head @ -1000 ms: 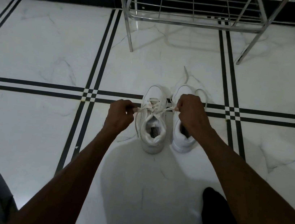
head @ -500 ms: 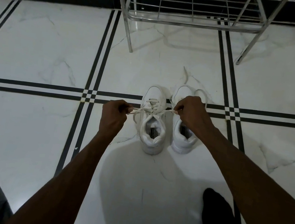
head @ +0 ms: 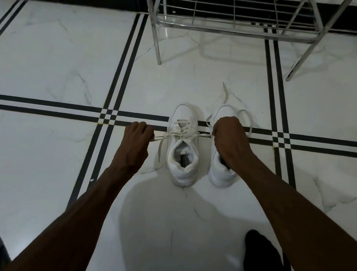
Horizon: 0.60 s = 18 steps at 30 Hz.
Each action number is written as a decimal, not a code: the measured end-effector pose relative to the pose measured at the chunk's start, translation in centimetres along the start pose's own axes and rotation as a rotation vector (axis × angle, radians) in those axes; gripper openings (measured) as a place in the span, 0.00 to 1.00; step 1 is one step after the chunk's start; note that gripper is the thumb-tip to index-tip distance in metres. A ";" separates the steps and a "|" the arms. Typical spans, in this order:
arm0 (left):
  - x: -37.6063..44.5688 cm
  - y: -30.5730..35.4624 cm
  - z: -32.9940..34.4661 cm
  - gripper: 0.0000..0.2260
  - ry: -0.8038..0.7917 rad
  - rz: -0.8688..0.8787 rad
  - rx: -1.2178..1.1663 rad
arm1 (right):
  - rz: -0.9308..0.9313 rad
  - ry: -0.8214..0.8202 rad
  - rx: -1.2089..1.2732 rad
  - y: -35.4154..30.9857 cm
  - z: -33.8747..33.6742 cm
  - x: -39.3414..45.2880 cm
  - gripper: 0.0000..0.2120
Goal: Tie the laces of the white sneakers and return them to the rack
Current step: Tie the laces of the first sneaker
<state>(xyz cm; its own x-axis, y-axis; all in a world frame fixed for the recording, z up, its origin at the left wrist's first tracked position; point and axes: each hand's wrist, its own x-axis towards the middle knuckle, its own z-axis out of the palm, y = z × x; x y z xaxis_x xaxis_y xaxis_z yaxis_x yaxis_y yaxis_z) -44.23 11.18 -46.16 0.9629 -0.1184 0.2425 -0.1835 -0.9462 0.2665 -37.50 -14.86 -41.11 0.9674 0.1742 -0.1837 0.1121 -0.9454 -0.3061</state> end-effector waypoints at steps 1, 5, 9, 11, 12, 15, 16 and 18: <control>-0.1 0.0 -0.1 0.15 -0.006 0.022 0.014 | 0.007 0.008 0.002 -0.4 -0.1 -0.4 0.07; -0.3 -0.3 0.1 0.15 -0.031 0.033 0.001 | 0.001 0.036 -0.056 -0.7 0.0 -0.6 0.06; 0.2 0.1 0.3 0.10 -0.062 -0.123 -0.213 | -0.096 0.050 -0.063 -0.2 0.2 0.5 0.03; 0.4 0.7 0.1 0.08 -0.063 -0.183 -0.340 | -0.211 0.017 -0.030 0.0 0.8 1.3 0.14; 0.7 1.0 0.0 0.12 -0.098 -0.197 -0.398 | -0.250 0.010 0.010 0.0 1.3 1.3 0.21; 1.9 2.6 -0.1 0.22 -0.277 -0.187 -0.492 | -0.308 -0.105 0.249 -0.7 1.6 0.1 0.28; 2.3 3.1 -0.1 0.22 -0.312 -0.199 -0.501 | -0.304 -0.129 0.309 -0.7 2.2 0.0 0.25; 2.4 3.8 0.2 0.18 -0.288 -0.273 -0.490 | -0.272 -0.088 0.337 -0.9 2.4 -0.2 0.17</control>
<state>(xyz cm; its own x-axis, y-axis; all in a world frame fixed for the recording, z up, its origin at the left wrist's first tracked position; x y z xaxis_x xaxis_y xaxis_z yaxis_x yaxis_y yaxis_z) -42.56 7.27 -44.81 0.9900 -0.0332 -0.1368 0.0723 -0.7140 0.6964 -38.33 -13.41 -43.00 0.8883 0.4410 -0.1284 0.2660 -0.7218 -0.6390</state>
